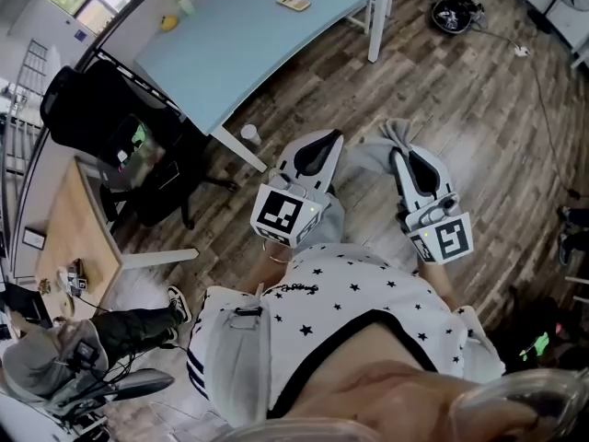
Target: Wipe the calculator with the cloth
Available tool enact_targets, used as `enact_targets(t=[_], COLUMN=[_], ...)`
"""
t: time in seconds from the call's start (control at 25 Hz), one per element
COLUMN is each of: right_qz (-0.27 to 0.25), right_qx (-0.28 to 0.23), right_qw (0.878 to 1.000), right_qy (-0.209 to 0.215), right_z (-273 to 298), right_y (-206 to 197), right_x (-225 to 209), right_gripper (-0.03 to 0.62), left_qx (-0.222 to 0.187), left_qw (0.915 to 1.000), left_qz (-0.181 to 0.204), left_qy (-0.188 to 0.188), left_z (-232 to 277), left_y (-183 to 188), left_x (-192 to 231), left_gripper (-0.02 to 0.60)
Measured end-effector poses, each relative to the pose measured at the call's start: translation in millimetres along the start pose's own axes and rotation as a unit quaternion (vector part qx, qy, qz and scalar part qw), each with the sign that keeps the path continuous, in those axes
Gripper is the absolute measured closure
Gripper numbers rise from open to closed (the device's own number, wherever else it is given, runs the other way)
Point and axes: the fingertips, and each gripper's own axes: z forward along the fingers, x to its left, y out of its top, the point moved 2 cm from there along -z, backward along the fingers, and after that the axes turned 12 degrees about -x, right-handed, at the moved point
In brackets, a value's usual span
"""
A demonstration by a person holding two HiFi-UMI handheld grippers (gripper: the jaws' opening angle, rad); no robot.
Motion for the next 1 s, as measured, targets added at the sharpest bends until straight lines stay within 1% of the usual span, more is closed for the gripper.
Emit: enact_targets(t=[0.16, 0.32, 0.48, 0.6, 0.84, 1.0], right_qz=[0.009, 0.021, 0.02, 0.013, 0.01, 0.013], right_qx=[-0.001, 0.002, 0.002, 0.007, 0.009, 0.01], right_qw=[1.0, 1.0, 1.0, 1.0, 1.0, 1.0], right_qy=[-0.007, -0.01, -0.002, -0.007, -0.008, 0.003], right_z=[33.3, 75.0, 117.1, 145.2, 197.5, 232.6], right_y=[-13.9, -28.4, -41.1, -53.0, -80.2, -97.0], right_x=[-25.4, -48.4, -67.7, -82.9, -104.0, -111.0], right_gripper=[0.563, 0.563, 0.563, 0.563, 0.563, 0.563], left_qx=[-0.003, 0.003, -0.003, -0.008, -0.014, -0.02], left_qw=[1.0, 0.9999, 0.9998, 0.9997, 0.9993, 0.999], left_qz=[-0.003, -0.015, -0.021, -0.022, -0.034, -0.033], left_qy=[0.004, 0.007, 0.008, 0.003, 0.005, 0.02], left_z=[26.8, 50.7, 77.3, 95.8, 119.0, 126.5], left_y=[-3.7, -11.2, -12.9, -15.9, -28.2, -30.5], left_x=[31.2, 74.0, 118.8, 147.3, 203.3, 239.7], left_gripper=[0.551, 0.551, 0.551, 0.551, 0.551, 0.551])
